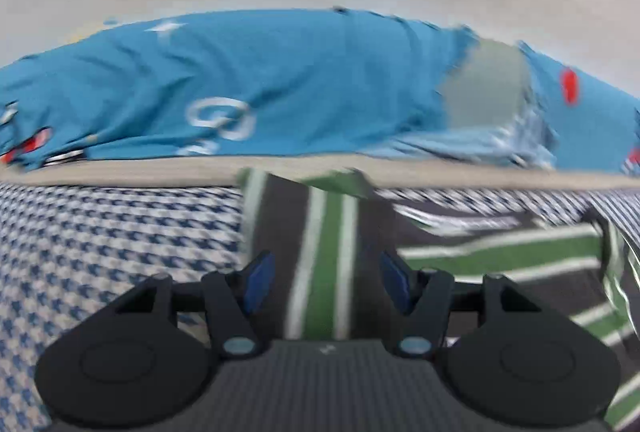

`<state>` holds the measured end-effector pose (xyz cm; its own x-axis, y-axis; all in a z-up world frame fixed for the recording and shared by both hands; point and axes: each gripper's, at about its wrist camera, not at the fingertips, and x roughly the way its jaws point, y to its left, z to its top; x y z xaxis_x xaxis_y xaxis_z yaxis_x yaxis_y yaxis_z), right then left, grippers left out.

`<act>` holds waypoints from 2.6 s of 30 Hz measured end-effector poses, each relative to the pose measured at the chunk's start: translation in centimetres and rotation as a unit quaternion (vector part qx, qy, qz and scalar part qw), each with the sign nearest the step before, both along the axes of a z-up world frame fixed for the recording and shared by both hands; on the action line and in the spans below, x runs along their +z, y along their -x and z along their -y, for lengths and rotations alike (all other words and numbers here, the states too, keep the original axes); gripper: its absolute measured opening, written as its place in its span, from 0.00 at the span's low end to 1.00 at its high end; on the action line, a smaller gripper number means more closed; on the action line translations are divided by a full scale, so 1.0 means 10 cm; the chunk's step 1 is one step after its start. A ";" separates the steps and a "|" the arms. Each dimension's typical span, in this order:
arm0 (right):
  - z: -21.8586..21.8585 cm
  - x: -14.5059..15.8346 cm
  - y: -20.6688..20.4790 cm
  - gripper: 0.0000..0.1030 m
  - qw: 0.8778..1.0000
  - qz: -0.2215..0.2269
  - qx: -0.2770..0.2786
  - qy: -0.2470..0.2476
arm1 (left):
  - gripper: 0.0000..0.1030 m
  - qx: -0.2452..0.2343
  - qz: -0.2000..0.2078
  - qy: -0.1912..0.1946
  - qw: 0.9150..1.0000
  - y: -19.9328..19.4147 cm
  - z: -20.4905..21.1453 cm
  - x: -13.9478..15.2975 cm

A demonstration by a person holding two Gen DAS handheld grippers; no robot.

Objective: Fold clothes

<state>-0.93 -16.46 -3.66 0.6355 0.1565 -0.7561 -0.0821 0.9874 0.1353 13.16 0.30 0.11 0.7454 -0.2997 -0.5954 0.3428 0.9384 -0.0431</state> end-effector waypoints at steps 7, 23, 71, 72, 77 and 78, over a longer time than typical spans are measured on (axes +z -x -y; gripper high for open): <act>0.01 0.01 0.01 0.50 1.000 -0.001 0.001 -0.002 | 0.55 -0.036 -0.021 -0.030 0.999 0.06 0.24 -0.19; -0.01 0.01 0.01 0.50 1.000 -0.002 0.001 0.000 | 0.38 -0.007 -0.021 -0.024 0.999 0.01 0.18 -0.26; -0.01 -0.01 -0.02 0.51 1.000 -0.001 0.001 0.000 | 0.03 0.100 0.078 -0.041 0.991 0.05 -0.21 0.13; -0.01 -0.01 -0.02 0.51 1.000 0.000 0.001 0.001 | 0.03 0.108 0.081 -0.043 0.990 0.04 -0.27 0.14; -0.04 -0.02 -0.03 0.53 1.000 0.002 0.003 0.007 | 0.03 0.152 0.086 -0.061 0.983 -0.01 -0.55 0.13; -0.05 -0.02 -0.03 0.54 1.000 0.002 0.004 0.007 | 0.03 0.161 0.086 -0.065 0.981 -0.02 -0.61 0.12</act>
<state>-0.66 -16.00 -3.85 0.6369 0.1509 -0.7561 -0.0905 0.9885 0.1211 13.40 6.36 1.32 0.8815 0.0385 -0.4706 0.0185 0.9931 0.1159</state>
